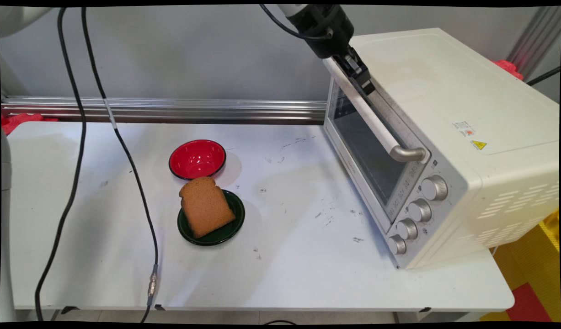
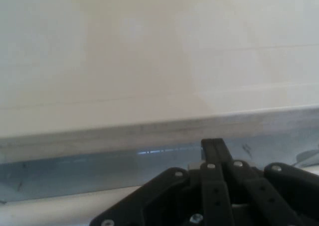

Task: Open the oven

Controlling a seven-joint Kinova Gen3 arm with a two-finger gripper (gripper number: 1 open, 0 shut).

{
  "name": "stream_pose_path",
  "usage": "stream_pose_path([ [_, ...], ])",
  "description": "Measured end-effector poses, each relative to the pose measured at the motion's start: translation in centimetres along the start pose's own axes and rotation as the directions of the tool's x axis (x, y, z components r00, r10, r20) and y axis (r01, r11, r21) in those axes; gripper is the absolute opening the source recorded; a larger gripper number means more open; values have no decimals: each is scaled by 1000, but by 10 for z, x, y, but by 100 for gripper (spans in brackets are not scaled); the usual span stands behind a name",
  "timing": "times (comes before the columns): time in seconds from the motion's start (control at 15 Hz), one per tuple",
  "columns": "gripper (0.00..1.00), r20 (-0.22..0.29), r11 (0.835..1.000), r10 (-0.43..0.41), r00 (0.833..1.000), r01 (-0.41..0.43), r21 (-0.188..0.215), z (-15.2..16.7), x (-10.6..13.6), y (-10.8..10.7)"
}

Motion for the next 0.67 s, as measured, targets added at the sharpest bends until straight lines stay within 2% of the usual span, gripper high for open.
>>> stream_pose_path([
  [0.67,0,16,1000,4,1000,-4,7,18,-15,-4],
])
